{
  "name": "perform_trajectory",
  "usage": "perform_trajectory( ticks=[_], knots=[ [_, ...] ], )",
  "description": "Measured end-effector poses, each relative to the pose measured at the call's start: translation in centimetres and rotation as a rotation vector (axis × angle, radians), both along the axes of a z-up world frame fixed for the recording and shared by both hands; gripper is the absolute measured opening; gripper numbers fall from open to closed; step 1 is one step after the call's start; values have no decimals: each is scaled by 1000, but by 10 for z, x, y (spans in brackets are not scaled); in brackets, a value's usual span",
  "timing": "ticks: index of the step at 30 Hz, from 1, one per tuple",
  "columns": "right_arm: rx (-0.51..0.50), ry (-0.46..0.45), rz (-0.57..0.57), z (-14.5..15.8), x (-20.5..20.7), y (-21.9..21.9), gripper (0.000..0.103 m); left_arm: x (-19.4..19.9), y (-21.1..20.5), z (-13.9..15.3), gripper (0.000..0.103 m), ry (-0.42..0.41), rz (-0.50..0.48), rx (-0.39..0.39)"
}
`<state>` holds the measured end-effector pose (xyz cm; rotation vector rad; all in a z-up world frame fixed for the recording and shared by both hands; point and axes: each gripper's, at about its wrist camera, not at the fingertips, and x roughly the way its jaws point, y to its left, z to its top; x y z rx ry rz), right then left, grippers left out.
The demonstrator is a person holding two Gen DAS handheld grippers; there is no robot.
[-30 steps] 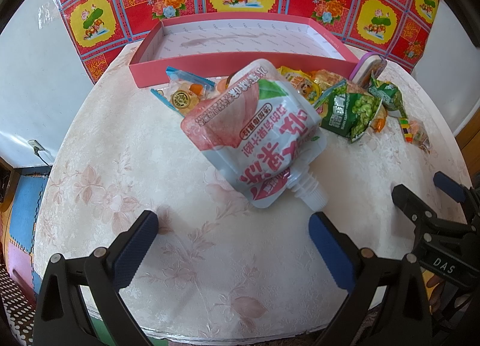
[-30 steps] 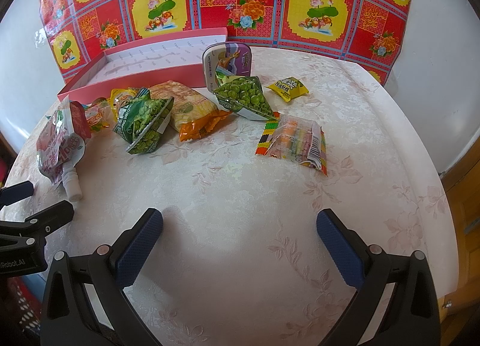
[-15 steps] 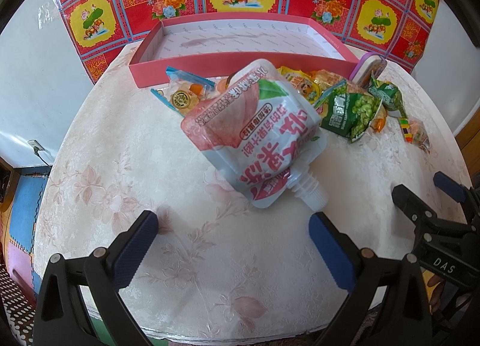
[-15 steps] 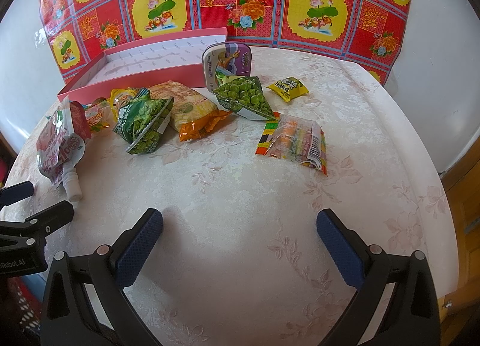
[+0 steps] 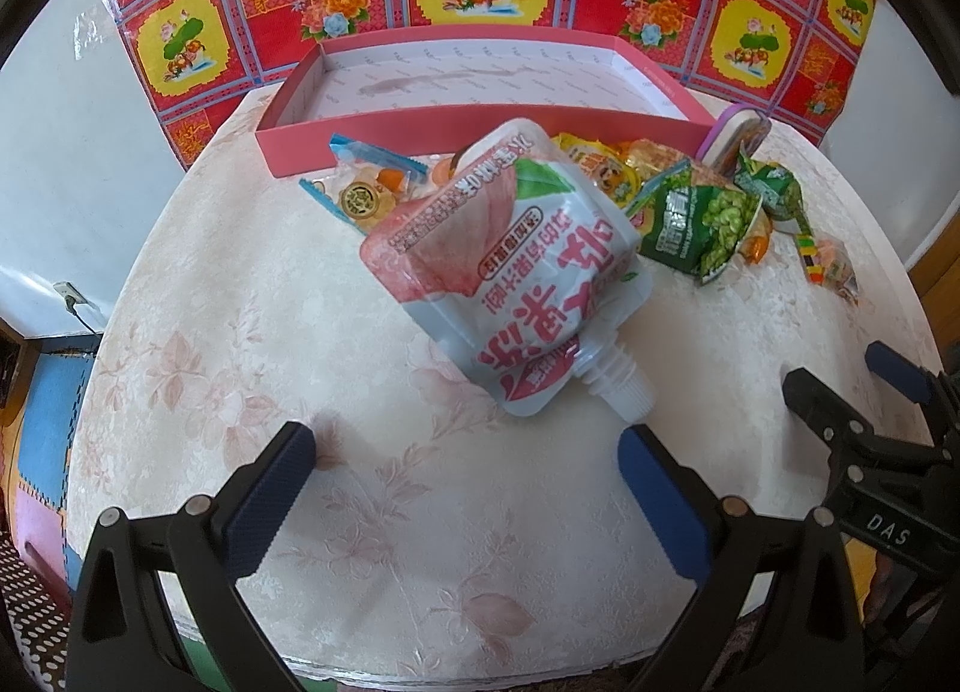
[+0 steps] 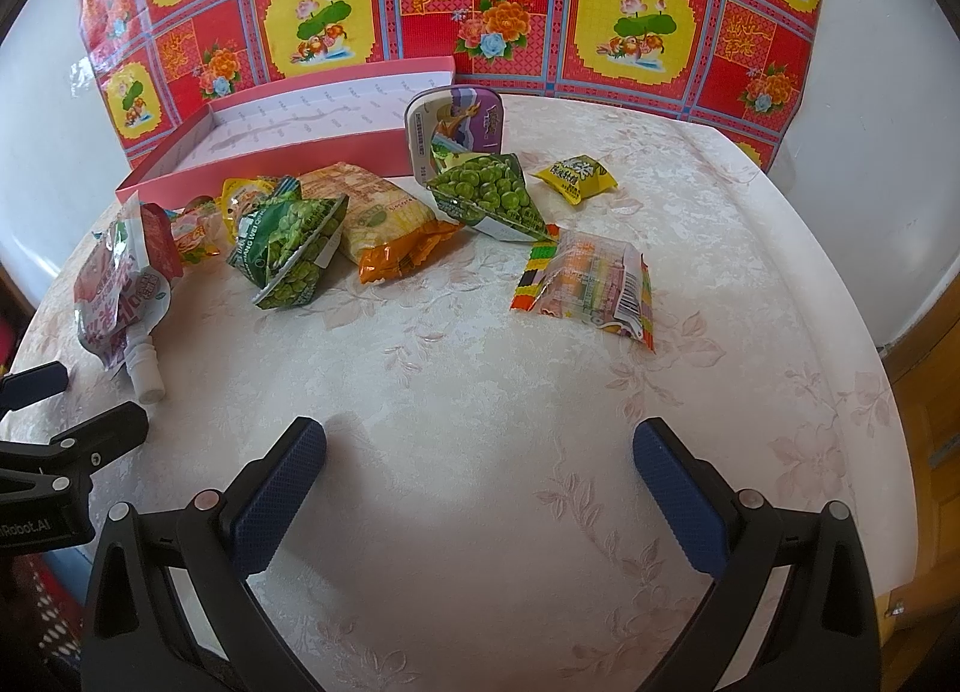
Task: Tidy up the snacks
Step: 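Close the left gripper on the white-and-red spouted pouch while the right gripper grasps the striped candy packet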
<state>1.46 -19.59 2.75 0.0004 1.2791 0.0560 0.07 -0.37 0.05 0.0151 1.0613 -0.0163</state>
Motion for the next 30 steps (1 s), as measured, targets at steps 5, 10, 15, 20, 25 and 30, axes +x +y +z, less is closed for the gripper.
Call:
perform_trajectory(
  ticks=[5,10,15,20,25,30],
  knots=[
    [5,-3,7,0,0,0,103,-1,0,1,102,-6,-8,-2],
    [9,-11,16,2,-1,-2,103,-2,6,5,94,-23,0,-26],
    [14,-17,25,1,0,-3,103,-2,10,15,93,-62,-2,-79],
    [21,-20,43,1,2,-4,103,2,6,27,93,-110,-16,-102],
    [31,-26,47,2,2,-8,100,20,2,30,93,-100,1,-132],
    [43,-36,49,4,2,-12,100,37,3,30,93,-96,45,-158]
  ],
)
